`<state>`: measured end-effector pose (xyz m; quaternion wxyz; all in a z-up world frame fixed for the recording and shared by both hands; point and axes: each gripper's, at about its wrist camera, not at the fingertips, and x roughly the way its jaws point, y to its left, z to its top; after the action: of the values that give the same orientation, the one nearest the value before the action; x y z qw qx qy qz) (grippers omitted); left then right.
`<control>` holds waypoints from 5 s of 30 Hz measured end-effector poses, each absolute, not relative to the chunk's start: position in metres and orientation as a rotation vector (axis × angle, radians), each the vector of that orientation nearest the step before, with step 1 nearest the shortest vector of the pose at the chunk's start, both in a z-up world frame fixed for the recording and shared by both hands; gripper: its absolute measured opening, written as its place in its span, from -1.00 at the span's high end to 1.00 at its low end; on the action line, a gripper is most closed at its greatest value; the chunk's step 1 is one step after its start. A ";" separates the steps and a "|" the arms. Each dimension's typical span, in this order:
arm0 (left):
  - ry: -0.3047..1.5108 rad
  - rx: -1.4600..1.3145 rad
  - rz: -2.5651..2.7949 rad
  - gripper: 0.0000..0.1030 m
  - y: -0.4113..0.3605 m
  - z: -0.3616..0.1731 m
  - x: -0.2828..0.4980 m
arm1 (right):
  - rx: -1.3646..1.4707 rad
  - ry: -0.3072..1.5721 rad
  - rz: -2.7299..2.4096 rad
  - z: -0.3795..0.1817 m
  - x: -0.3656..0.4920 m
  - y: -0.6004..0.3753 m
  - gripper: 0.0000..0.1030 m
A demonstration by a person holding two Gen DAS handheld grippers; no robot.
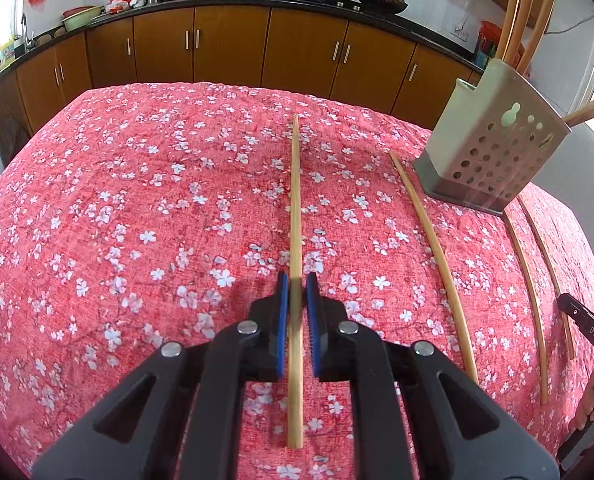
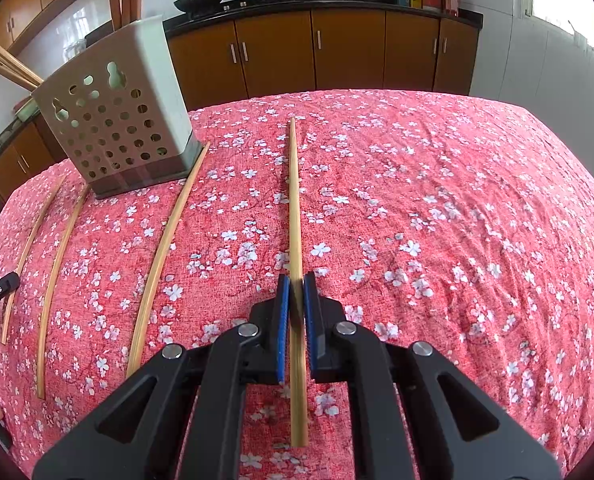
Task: Organize utensils
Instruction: 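Hold the grasped chopsticks on the tablecloth with both grippers, then lift both chopsticks upright over the utensil holder with both grippers, then lower the chopsticks into the holder and open both grippers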
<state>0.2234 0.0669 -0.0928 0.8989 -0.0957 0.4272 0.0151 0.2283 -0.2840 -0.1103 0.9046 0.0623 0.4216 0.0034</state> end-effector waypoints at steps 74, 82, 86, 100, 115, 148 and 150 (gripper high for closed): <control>0.898 -0.073 0.034 0.85 0.054 -0.088 0.203 | 0.155 0.843 0.034 -0.099 0.211 -0.292 0.85; 0.797 -0.094 0.017 0.85 0.061 -0.052 0.189 | 0.177 0.711 0.030 -0.062 0.194 -0.298 0.85; 0.738 -0.093 0.008 0.85 0.059 -0.032 0.183 | 0.185 0.651 0.028 -0.043 0.188 -0.299 0.85; 0.516 -0.085 -0.029 0.85 0.051 0.050 0.172 | 0.198 0.456 0.023 0.014 0.179 -0.311 0.85; 0.389 -0.068 -0.121 0.85 0.031 0.105 0.160 | 0.224 0.314 0.097 0.069 0.166 -0.302 0.85; 0.207 -0.150 -0.206 0.85 -0.019 0.169 0.222 | 0.206 0.060 0.187 0.133 0.212 -0.244 0.85; 0.221 -0.162 -0.212 0.85 -0.018 0.164 0.229 | 0.212 0.082 0.190 0.126 0.222 -0.242 0.85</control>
<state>0.2294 -0.0175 0.1636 0.9850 -0.0804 0.1101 -0.1056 0.2221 -0.2423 0.1264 0.9891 0.1056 0.0408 0.0944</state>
